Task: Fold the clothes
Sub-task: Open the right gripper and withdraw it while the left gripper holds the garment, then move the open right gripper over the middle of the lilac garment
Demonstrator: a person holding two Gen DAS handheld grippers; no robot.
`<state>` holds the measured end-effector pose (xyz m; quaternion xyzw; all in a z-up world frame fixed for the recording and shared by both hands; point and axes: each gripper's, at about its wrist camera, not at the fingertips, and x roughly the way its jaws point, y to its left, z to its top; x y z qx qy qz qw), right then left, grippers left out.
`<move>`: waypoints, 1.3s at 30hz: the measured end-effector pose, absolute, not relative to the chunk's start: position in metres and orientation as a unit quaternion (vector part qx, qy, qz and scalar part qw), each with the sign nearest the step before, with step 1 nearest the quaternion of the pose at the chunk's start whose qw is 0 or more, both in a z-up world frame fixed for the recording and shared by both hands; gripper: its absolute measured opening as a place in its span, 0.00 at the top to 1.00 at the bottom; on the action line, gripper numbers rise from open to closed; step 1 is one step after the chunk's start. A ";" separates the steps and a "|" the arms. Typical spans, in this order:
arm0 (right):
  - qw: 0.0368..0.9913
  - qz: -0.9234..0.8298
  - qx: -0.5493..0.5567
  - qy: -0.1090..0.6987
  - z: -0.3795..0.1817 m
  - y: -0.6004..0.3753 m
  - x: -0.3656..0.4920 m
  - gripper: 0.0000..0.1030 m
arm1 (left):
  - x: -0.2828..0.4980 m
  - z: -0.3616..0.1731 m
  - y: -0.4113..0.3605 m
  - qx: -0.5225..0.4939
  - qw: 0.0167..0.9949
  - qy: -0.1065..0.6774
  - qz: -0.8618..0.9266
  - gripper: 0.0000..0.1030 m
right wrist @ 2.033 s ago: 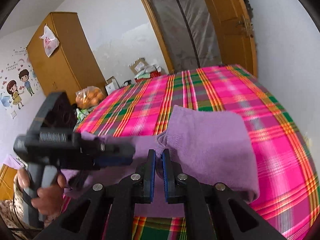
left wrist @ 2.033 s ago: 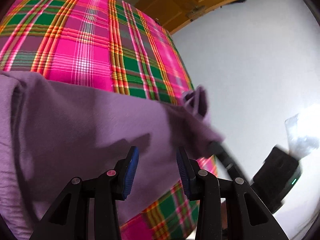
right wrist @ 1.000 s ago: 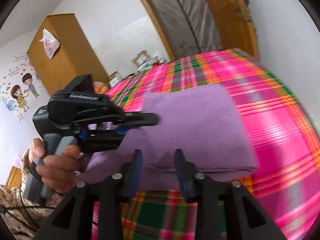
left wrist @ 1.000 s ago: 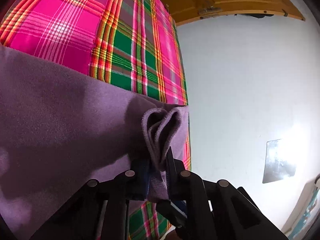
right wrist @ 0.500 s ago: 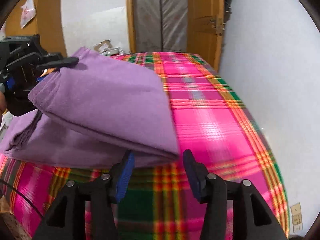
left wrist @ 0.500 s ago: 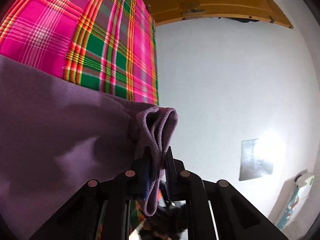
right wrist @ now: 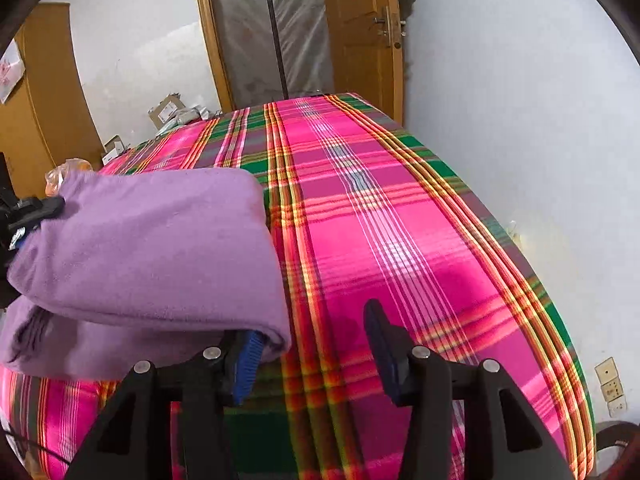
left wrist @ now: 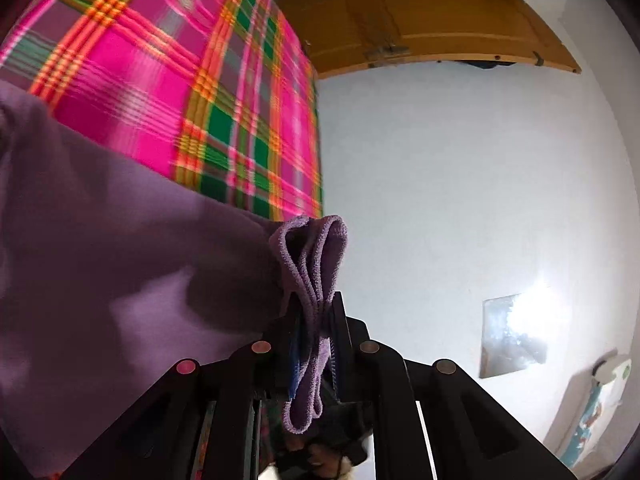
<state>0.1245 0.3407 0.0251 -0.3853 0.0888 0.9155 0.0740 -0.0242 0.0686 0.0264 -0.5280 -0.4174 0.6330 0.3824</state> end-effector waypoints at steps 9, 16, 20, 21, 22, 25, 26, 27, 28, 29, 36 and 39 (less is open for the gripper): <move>0.051 0.913 -0.400 0.066 0.023 0.341 0.126 0.54 | -0.009 0.014 0.033 -0.549 0.341 -0.404 0.648 0.88; 0.029 0.910 -0.408 0.072 0.027 0.343 0.137 0.54 | -0.005 -0.005 0.027 -0.564 0.317 -0.398 0.650 0.88; 0.000 0.908 -0.415 0.053 0.040 0.340 0.144 0.55 | -0.003 -0.004 0.026 -0.563 0.316 -0.394 0.654 0.88; -0.007 0.909 -0.415 0.050 0.044 0.340 0.146 0.55 | -0.004 -0.006 0.028 -0.562 0.311 -0.392 0.659 0.88; -0.013 0.909 -0.414 0.047 0.049 0.340 0.148 0.55 | -0.005 -0.006 0.027 -0.561 0.306 -0.390 0.663 0.89; -0.026 0.918 -0.389 0.079 0.061 0.347 0.147 0.55 | -0.005 -0.001 0.014 -0.561 0.296 -0.385 0.671 0.91; -0.030 0.920 -0.379 0.093 0.066 0.349 0.145 0.56 | -0.005 -0.002 0.014 -0.562 0.294 -0.385 0.671 0.91; -0.031 0.921 -0.374 0.105 0.066 0.350 0.141 0.60 | -0.005 -0.002 0.014 -0.562 0.293 -0.385 0.671 0.91; -0.032 0.921 -0.372 0.113 0.066 0.352 0.136 0.63 | -0.004 -0.002 0.014 -0.563 0.292 -0.384 0.671 0.91; -0.035 0.920 -0.372 0.118 0.064 0.351 0.129 0.67 | -0.003 0.000 0.013 -0.564 0.290 -0.382 0.672 0.91; -0.057 0.908 -0.397 0.117 0.041 0.339 0.092 0.88 | 0.001 0.006 0.010 -0.561 0.288 -0.372 0.681 0.91; -0.056 0.901 -0.417 0.108 0.033 0.335 0.088 0.88 | -0.001 0.004 0.007 -0.564 0.282 -0.374 0.680 0.92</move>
